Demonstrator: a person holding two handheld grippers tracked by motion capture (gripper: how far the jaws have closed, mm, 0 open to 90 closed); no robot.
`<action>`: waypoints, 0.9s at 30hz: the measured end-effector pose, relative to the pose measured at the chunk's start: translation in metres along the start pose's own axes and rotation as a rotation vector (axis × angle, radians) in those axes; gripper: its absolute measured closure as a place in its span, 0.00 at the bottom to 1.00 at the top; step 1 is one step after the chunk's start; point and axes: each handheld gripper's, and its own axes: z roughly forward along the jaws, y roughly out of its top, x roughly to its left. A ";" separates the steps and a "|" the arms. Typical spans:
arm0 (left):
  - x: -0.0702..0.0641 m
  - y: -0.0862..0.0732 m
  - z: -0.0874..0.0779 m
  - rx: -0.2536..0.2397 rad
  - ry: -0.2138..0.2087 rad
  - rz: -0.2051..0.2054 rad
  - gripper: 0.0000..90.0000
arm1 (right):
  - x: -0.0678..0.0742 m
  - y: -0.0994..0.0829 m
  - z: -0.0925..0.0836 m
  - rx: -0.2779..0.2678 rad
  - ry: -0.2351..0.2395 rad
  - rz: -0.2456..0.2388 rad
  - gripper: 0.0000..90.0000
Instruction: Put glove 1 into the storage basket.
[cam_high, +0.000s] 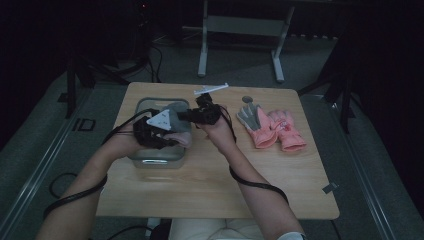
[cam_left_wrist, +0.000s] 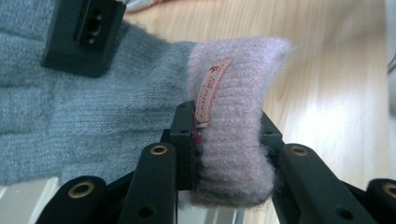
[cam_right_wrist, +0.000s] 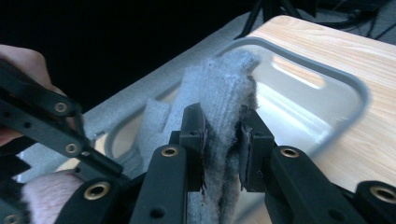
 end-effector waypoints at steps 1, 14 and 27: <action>0.001 -0.005 -0.002 -0.001 0.000 -0.005 0.76 | 0.002 0.001 0.005 0.001 0.005 -0.002 0.83; 0.020 -0.042 0.008 0.104 -0.035 -0.026 0.76 | 0.000 -0.008 0.057 0.047 0.014 0.040 0.83; 0.051 -0.061 0.053 0.202 -0.125 -0.084 0.76 | -0.029 -0.024 0.097 0.155 -0.066 0.092 0.83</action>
